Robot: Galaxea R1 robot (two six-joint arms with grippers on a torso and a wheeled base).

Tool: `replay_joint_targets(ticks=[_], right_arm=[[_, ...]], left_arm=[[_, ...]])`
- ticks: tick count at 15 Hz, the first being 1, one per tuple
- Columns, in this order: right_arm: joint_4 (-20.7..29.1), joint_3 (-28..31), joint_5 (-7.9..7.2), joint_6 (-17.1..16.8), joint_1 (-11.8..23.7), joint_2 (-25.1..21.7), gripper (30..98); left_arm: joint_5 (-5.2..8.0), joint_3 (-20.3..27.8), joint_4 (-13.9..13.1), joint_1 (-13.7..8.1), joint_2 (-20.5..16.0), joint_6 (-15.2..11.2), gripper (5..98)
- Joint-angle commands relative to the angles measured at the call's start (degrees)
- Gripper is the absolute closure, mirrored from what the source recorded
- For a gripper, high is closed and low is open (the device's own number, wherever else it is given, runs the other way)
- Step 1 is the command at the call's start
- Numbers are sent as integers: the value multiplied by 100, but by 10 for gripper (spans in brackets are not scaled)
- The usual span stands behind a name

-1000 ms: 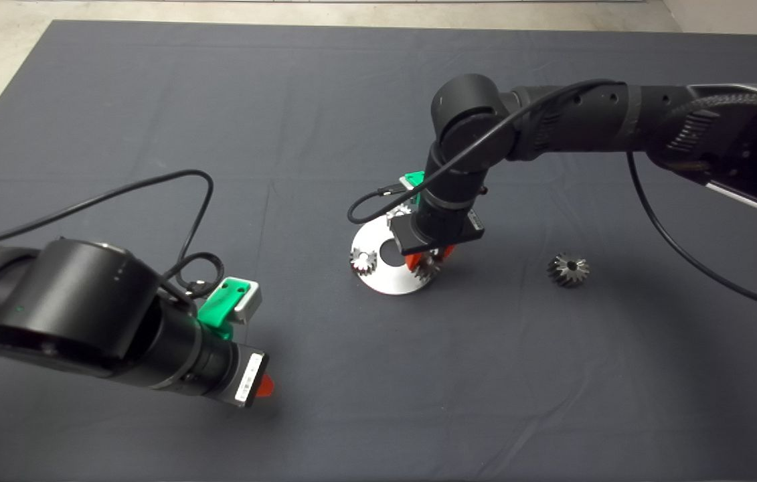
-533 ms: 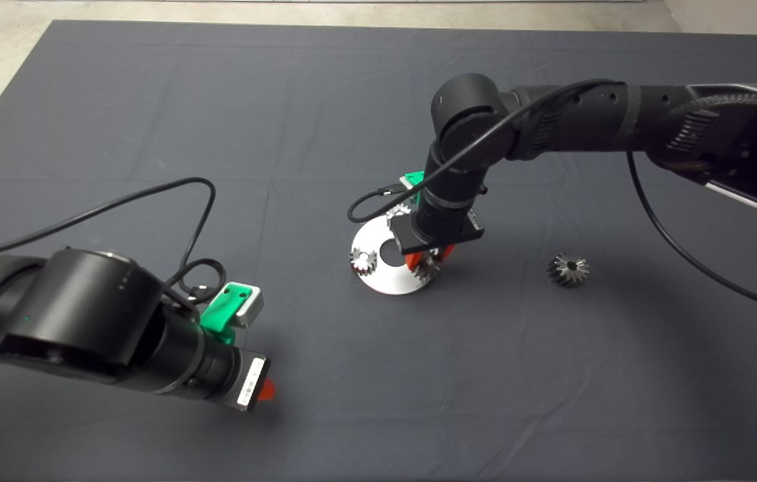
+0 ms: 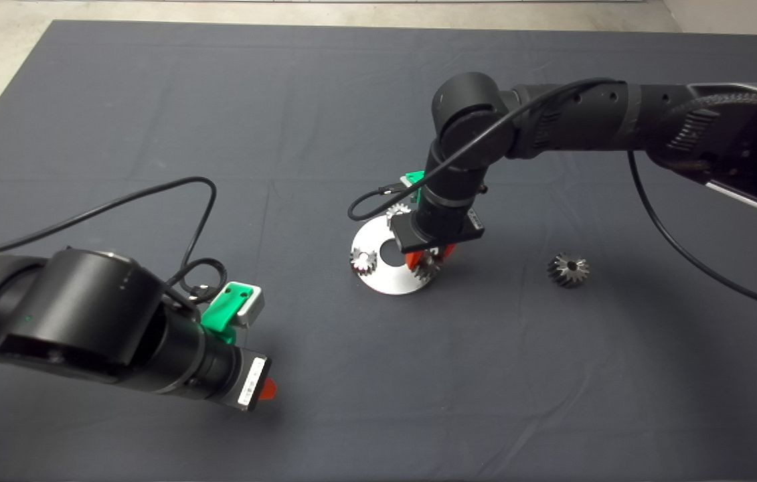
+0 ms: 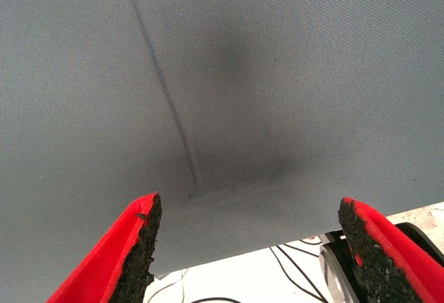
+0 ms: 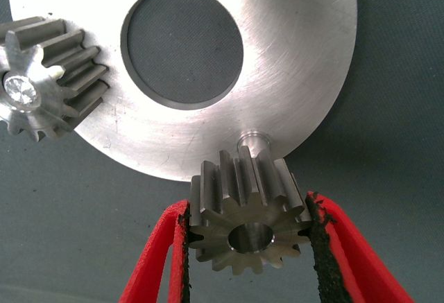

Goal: Remove an incorrectly installed larger gear and replace it with the correct smaller gear

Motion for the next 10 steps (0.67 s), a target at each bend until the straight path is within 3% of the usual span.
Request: replay_joint_targets(ticks=[1,3,10], right_arm=[[183,235,-536,64,645,-76,944],[148,584,-518,297,841,-262,944],[148,527,-527,311,767,-174,945]], left_arm=[[286,11,61,-11,-21,-8,394],[295,20,61,-11,-38,-8,394],[286,-24,61,6,15,-24,394]])
